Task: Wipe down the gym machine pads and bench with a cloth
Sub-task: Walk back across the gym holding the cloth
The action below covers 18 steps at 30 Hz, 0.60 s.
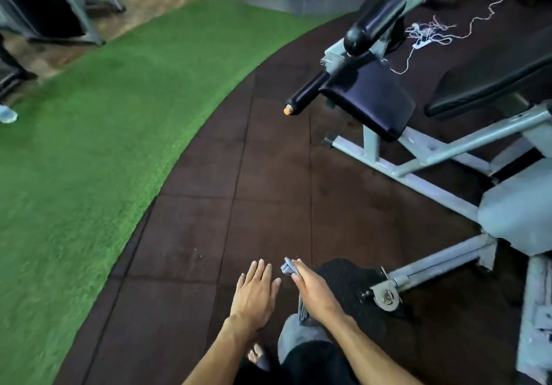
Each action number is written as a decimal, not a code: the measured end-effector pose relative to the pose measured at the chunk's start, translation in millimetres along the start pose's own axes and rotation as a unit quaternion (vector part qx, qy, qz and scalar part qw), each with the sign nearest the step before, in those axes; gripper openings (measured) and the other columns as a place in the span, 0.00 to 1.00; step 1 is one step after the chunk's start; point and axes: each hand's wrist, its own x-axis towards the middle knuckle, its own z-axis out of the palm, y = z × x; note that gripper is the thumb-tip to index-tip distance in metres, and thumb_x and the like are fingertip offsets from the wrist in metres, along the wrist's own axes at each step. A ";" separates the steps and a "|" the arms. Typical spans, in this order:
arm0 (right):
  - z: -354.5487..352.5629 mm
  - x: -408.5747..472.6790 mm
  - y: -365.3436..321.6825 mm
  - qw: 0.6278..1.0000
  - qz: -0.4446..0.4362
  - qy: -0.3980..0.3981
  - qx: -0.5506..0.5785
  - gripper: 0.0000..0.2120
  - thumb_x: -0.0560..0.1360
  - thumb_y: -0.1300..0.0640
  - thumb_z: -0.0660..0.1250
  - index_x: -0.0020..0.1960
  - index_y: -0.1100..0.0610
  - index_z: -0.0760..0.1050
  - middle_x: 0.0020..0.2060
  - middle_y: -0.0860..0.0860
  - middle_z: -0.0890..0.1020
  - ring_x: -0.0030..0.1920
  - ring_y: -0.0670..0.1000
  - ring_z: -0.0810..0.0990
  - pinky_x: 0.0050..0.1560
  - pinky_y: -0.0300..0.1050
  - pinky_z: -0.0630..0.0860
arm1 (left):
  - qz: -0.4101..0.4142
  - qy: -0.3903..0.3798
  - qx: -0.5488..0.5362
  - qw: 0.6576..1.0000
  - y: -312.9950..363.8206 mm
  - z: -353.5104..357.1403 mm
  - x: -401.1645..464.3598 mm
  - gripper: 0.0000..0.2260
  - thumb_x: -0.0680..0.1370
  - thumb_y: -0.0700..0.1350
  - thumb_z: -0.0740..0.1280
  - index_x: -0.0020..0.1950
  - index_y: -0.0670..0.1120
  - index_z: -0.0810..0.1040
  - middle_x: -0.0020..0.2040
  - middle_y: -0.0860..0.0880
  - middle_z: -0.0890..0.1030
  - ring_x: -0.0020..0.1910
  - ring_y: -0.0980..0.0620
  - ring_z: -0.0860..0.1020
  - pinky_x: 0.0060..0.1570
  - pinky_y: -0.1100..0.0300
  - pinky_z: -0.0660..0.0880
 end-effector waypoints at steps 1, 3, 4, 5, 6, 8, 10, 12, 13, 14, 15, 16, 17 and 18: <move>-6.2 24.6 -9.4 1.000 0.004 0.004 0.003 0.20 0.83 0.50 0.55 0.74 0.45 0.63 0.76 0.47 0.64 0.75 0.44 0.61 0.74 0.39 0.59 | 0.002 -0.008 0.001 1.000 -4.0 -15.6 22.5 0.25 0.85 0.56 0.47 0.80 0.46 0.55 0.82 0.47 0.55 0.81 0.49 0.51 0.79 0.51 0.52; -20.3 75.5 -26.2 1.000 0.015 0.010 0.018 0.19 0.82 0.50 0.55 0.73 0.46 0.64 0.75 0.47 0.65 0.75 0.45 0.63 0.74 0.44 0.64 | 0.006 -0.020 0.010 1.000 -11.5 -45.0 70.4 0.24 0.85 0.55 0.48 0.78 0.46 0.60 0.79 0.46 0.64 0.79 0.47 0.60 0.77 0.53 0.57; -28.0 101.8 -33.2 1.000 0.021 0.011 0.020 0.19 0.83 0.51 0.55 0.73 0.47 0.65 0.75 0.47 0.65 0.75 0.46 0.63 0.74 0.45 0.64 | 0.008 -0.024 0.018 1.000 -15.4 -59.6 95.2 0.23 0.85 0.55 0.48 0.76 0.46 0.63 0.75 0.47 0.69 0.75 0.46 0.65 0.74 0.53 0.61; -36.3 129.6 -38.9 0.999 0.024 0.015 0.015 0.19 0.83 0.51 0.55 0.73 0.48 0.65 0.75 0.47 0.66 0.75 0.46 0.63 0.74 0.44 0.62 | 0.009 -0.030 0.023 0.999 -18.7 -73.8 122.0 0.22 0.85 0.55 0.48 0.73 0.46 0.67 0.72 0.47 0.72 0.72 0.45 0.69 0.70 0.52 0.65; -45.0 160.3 -43.2 0.999 0.027 0.018 0.007 0.20 0.83 0.51 0.54 0.74 0.48 0.64 0.75 0.47 0.65 0.75 0.46 0.62 0.74 0.43 0.61 | 0.008 -0.037 0.027 0.999 -21.4 -89.2 151.3 0.21 0.85 0.55 0.48 0.70 0.47 0.69 0.69 0.47 0.74 0.69 0.44 0.71 0.67 0.51 0.67; -66.0 221.2 -54.1 0.999 0.031 0.019 0.003 0.21 0.83 0.51 0.54 0.75 0.49 0.63 0.75 0.48 0.65 0.75 0.46 0.63 0.74 0.42 0.61 | 0.001 -0.046 0.028 0.999 -25.3 -121.5 208.6 0.19 0.85 0.56 0.48 0.63 0.47 0.73 0.65 0.47 0.76 0.66 0.44 0.73 0.64 0.50 0.69; -93.4 283.4 -69.0 1.000 0.024 0.015 -0.005 0.20 0.83 0.51 0.54 0.74 0.50 0.65 0.74 0.49 0.67 0.74 0.46 0.64 0.73 0.39 0.61 | -0.009 -0.049 0.025 0.998 -28.2 -155.6 267.6 0.19 0.85 0.56 0.48 0.61 0.47 0.74 0.63 0.47 0.77 0.65 0.45 0.73 0.64 0.50 0.70; -124.9 343.1 -88.0 1.000 0.013 0.007 -0.016 0.19 0.83 0.53 0.55 0.73 0.52 0.66 0.73 0.50 0.68 0.75 0.46 0.63 0.70 0.36 0.61 | -0.013 -0.048 0.017 0.999 -25.5 -195.0 324.2 0.20 0.85 0.56 0.48 0.62 0.47 0.74 0.63 0.47 0.77 0.66 0.45 0.73 0.65 0.49 0.70; -141.1 372.5 -99.9 1.000 0.007 0.006 -0.020 0.19 0.83 0.53 0.55 0.73 0.52 0.66 0.73 0.51 0.68 0.75 0.46 0.63 0.68 0.35 0.60 | -0.012 -0.050 0.016 0.999 -23.4 -216.9 352.5 0.20 0.85 0.56 0.48 0.62 0.47 0.74 0.64 0.48 0.77 0.66 0.45 0.73 0.65 0.50 0.70; -156.4 401.9 -109.6 1.000 0.007 0.008 -0.021 0.19 0.83 0.53 0.55 0.73 0.52 0.65 0.74 0.51 0.68 0.75 0.46 0.63 0.68 0.35 0.61 | -0.012 -0.053 0.015 0.998 -21.8 -237.3 379.7 0.20 0.85 0.56 0.48 0.62 0.47 0.74 0.64 0.48 0.77 0.67 0.45 0.73 0.65 0.50 0.70; -171.4 429.3 -120.7 1.000 0.014 0.004 -0.023 0.20 0.83 0.53 0.55 0.74 0.52 0.65 0.74 0.51 0.67 0.75 0.47 0.63 0.69 0.36 0.61 | -0.013 -0.057 0.015 0.998 -20.6 -256.7 405.7 0.21 0.85 0.56 0.48 0.62 0.47 0.74 0.64 0.48 0.77 0.66 0.45 0.73 0.65 0.50 0.70; -184.0 456.5 -131.0 0.999 0.023 0.000 -0.023 0.20 0.83 0.52 0.55 0.74 0.52 0.64 0.75 0.51 0.66 0.75 0.47 0.63 0.69 0.37 0.61 | -0.014 -0.061 0.016 0.998 -20.4 -275.6 431.1 0.21 0.85 0.56 0.48 0.62 0.47 0.75 0.63 0.47 0.78 0.66 0.45 0.73 0.65 0.50 0.70; -194.9 483.0 -140.7 0.999 0.028 -0.003 -0.024 0.20 0.83 0.52 0.55 0.74 0.52 0.64 0.75 0.51 0.66 0.75 0.48 0.64 0.70 0.38 0.61 | -0.014 -0.061 0.014 0.998 -20.8 -293.7 457.1 0.21 0.85 0.56 0.48 0.61 0.46 0.75 0.63 0.47 0.78 0.66 0.44 0.74 0.64 0.50 0.70; -205.3 510.6 -149.4 0.999 0.027 -0.002 -0.023 0.20 0.83 0.52 0.55 0.74 0.51 0.64 0.75 0.51 0.65 0.74 0.47 0.64 0.69 0.37 0.61 | -0.010 -0.060 0.016 0.998 -22.2 -311.7 485.1 0.21 0.85 0.56 0.48 0.60 0.46 0.76 0.63 0.47 0.79 0.65 0.44 0.74 0.64 0.50 0.71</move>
